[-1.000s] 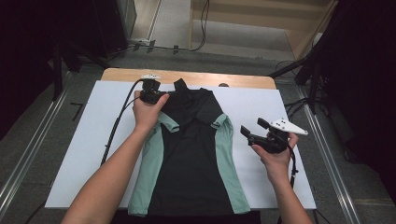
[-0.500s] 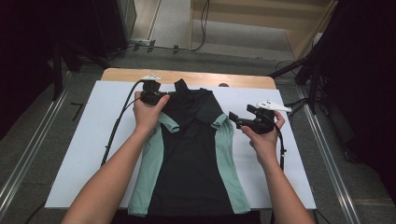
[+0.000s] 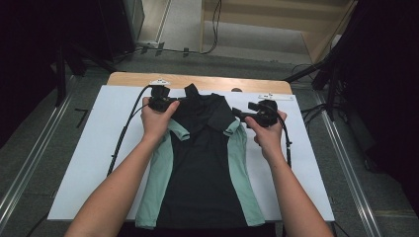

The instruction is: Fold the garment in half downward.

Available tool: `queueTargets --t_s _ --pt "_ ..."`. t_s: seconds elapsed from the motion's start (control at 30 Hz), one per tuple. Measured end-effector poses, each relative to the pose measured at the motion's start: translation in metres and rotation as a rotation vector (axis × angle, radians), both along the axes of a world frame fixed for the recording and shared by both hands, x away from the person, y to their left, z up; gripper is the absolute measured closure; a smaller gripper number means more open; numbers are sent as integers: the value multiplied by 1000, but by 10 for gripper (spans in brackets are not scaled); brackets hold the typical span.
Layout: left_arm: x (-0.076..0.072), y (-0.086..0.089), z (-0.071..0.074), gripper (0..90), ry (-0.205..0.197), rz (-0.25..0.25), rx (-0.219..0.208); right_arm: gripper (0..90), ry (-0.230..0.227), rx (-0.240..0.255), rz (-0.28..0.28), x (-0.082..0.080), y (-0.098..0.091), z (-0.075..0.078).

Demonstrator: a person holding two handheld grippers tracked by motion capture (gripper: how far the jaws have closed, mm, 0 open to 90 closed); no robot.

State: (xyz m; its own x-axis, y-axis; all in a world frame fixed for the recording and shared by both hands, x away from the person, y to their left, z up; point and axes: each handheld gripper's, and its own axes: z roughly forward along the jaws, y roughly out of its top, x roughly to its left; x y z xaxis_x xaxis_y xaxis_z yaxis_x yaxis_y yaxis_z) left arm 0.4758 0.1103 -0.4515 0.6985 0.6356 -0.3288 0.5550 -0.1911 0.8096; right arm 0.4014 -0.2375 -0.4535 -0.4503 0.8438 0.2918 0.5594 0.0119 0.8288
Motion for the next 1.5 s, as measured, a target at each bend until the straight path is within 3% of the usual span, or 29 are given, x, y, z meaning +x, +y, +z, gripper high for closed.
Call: queueTargets --t_s 0.2,0.5,0.73,1.3,1.5 --pt "-1 1 1 867 -4 -3 -2 201 43 -4 -15 19 3 -8" --pt "-2 1 -2 866 -3 -4 -5 278 110 -49 -27 45 7 -26" --pt "-3 1 -2 866 -4 -6 -7 361 152 -51 -8 62 9 -37" --pt "-4 0 -2 866 -13 -24 -6 385 247 -33 -12 81 13 -64" --pt "-4 -1 -4 866 -13 -36 -3 451 236 -58 5 81 17 -65"
